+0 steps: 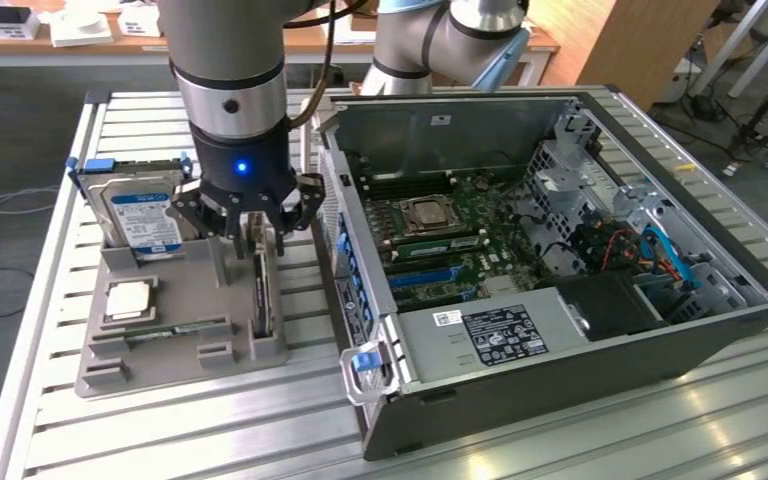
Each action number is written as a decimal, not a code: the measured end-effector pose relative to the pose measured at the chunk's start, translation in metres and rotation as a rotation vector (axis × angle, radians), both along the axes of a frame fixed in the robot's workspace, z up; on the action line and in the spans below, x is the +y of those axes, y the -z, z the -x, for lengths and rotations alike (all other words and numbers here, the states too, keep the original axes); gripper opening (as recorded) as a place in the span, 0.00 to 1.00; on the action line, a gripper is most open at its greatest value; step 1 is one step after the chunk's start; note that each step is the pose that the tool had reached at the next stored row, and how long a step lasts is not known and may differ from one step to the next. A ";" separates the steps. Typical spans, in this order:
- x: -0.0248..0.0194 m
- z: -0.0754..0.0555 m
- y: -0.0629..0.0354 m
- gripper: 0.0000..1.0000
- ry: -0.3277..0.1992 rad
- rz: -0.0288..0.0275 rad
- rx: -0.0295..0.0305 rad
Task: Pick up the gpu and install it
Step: 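Pick up the gpu and move the gpu toward the slot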
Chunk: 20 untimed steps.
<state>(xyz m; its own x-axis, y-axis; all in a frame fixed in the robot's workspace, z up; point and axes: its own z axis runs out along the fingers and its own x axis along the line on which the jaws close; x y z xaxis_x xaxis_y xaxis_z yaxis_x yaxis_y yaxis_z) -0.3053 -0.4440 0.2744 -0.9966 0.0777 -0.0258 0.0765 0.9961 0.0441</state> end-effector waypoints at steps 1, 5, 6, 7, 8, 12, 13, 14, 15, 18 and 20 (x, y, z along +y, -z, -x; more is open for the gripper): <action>0.0000 0.000 0.0009 0.47 0.000 0.0001 0.0001; 0.0000 0.000 0.0040 0.47 0.000 0.0002 0.0001; 0.0000 0.000 0.0050 0.47 0.000 0.0001 0.0000; 0.0000 0.000 0.0061 0.47 0.000 0.0002 0.0000; 0.0000 0.000 0.0070 0.47 0.000 0.0002 0.0000; 0.0000 0.000 0.0109 0.47 0.000 0.0004 0.0000; 0.0000 0.000 0.0118 0.47 0.000 0.0006 0.0000; 0.0000 0.000 0.0123 0.47 0.000 0.0007 0.0000; 0.0000 0.000 0.0124 0.47 0.000 0.0010 0.0002; 0.0000 0.000 0.0125 0.47 0.000 0.0011 0.0001; 0.0001 0.003 0.0127 0.47 0.000 0.0010 -0.0001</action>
<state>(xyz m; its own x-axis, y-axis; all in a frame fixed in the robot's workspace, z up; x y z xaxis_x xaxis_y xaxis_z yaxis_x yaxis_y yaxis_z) -0.3079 -0.4439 0.2617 -0.9966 0.0780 -0.0260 0.0769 0.9961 0.0431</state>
